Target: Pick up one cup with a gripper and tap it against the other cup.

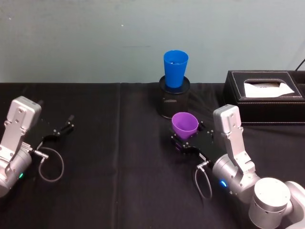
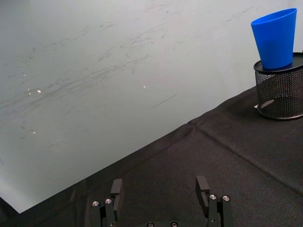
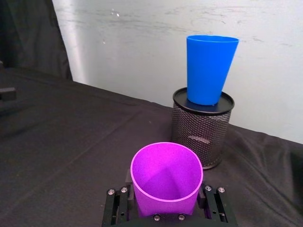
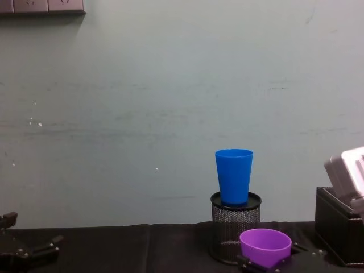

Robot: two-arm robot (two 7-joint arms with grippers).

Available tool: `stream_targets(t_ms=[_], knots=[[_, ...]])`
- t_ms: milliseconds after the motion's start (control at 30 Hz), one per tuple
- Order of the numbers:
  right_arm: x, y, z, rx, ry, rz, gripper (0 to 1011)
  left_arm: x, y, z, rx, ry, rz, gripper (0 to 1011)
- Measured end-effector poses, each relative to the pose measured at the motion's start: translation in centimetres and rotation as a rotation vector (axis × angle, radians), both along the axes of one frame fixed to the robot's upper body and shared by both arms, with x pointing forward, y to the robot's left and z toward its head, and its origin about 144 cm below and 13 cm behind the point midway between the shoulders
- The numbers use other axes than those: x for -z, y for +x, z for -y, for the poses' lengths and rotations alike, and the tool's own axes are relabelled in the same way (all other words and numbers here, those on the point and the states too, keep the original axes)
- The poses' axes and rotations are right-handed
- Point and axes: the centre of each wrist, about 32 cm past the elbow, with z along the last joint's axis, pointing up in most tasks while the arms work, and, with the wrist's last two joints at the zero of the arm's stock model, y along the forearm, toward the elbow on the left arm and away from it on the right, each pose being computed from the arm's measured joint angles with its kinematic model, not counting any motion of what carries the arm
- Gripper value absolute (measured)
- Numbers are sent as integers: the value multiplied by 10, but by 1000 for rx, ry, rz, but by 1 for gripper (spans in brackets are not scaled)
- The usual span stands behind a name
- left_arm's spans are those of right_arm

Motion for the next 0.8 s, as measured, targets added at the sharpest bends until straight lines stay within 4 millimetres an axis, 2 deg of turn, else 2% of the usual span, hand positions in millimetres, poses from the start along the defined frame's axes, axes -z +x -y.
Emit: stream_targets(t_ms=[433,633,800], knots=[[1,-1,-1,-43,32,-6,739,0,0,0,0,0,0,1000],[2,-1,-2,-43,34,-21,920,0,0,0,0,0,0,1000],[0,-2,-2,-38,46,-17,1003,0,0,0,0,0,0,1000]])
